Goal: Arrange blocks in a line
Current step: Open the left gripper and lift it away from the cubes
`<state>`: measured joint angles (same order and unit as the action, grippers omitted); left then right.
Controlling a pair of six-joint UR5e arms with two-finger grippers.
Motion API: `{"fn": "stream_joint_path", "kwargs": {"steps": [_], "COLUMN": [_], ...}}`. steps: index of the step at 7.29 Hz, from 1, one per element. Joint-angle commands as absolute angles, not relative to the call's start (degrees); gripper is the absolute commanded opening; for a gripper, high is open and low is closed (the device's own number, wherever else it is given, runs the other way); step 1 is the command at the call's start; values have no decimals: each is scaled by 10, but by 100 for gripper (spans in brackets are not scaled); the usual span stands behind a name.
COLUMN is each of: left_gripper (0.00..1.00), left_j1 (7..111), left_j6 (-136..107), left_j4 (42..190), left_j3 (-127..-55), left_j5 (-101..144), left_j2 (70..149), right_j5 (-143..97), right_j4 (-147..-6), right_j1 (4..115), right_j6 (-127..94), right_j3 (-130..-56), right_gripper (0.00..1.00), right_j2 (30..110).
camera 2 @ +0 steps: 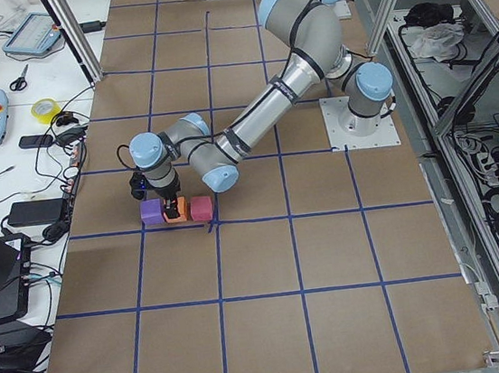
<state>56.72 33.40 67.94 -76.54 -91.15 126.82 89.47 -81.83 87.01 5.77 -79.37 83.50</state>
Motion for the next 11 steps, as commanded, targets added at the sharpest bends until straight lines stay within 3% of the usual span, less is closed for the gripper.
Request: {"fn": "stream_joint_path", "kwargs": {"steps": [1,5,9,11], "left_gripper": [100,100,100,100], "left_j1": [573,686,938,992], "left_j6": [336,188,-49,-56], "left_j4": [803,944,901,876], "left_j3": [-762,-816,-818,-822], "left_j5": [-938,-946,-940,-926], "left_j2": [1164,1010,979,973], "right_j5": [894,895,893,893], "right_j4": [-818,-818,-819,-819], "right_j1": [870,870,869,870], "right_j6": [58,57,57,55], "right_j3": [-794,-791,-792,-791], "right_gripper": [100,100,100,100], "right_j2": [835,836,836,836]}}
